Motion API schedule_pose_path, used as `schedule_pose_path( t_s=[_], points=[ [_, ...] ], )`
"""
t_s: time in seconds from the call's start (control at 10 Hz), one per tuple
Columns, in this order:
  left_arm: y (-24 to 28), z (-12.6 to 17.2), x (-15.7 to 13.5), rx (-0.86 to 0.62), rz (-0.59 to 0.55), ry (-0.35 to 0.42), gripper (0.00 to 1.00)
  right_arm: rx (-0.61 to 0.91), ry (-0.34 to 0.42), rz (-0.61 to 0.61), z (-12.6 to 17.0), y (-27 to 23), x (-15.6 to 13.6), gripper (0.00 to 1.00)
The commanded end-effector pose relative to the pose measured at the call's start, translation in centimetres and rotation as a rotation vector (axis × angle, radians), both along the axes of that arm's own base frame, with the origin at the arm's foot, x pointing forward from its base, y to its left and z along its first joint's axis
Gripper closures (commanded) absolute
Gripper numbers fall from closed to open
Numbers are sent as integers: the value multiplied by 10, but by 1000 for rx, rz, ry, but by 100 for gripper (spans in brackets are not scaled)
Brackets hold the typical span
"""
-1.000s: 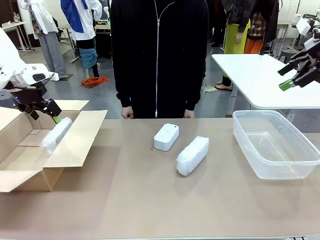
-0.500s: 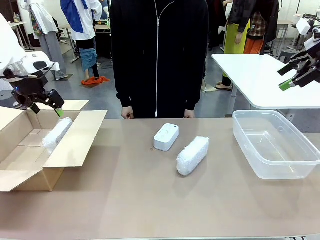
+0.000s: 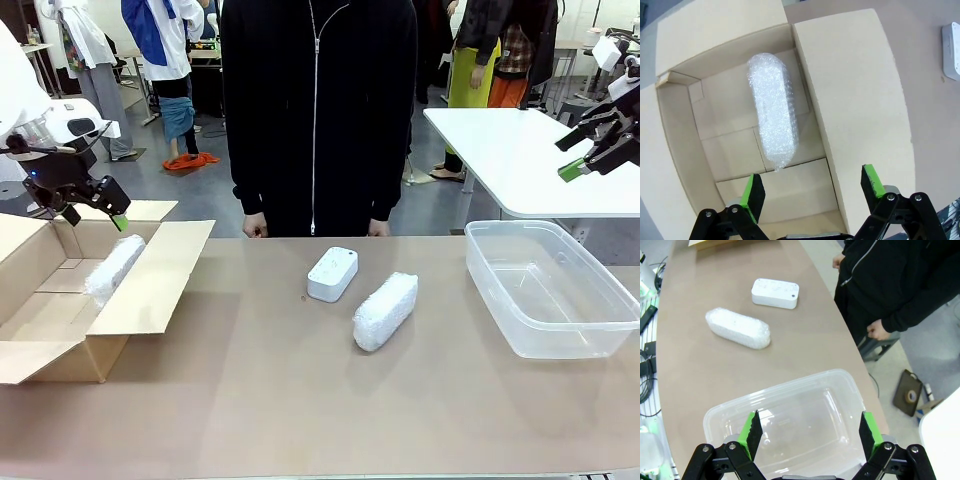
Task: Separate and place wrapped and unwrapped clocks.
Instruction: If the picked Digital clock is wrapped, place it in the Package Box ; if not, place it in the Organizing box, then pick up the Digital clock indicated by the person.
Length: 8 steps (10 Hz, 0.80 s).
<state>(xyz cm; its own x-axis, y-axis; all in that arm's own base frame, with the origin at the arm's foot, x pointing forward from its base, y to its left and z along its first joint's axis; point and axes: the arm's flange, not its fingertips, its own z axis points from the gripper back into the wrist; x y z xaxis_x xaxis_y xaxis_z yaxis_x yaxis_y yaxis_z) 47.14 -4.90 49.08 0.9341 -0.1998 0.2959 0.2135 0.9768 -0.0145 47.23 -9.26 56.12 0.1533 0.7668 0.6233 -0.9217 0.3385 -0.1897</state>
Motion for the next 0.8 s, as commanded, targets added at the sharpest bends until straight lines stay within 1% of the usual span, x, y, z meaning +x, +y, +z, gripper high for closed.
schedule_pose_path(
  t_s=[0.0,0.7],
  points=[
    [1,1,0,-2,2,0,0,15,-2,6,-1,0,0,0],
    [1,1,0,-2,2,0,0,15,-2,6,-1,0,0,0]
  ],
)
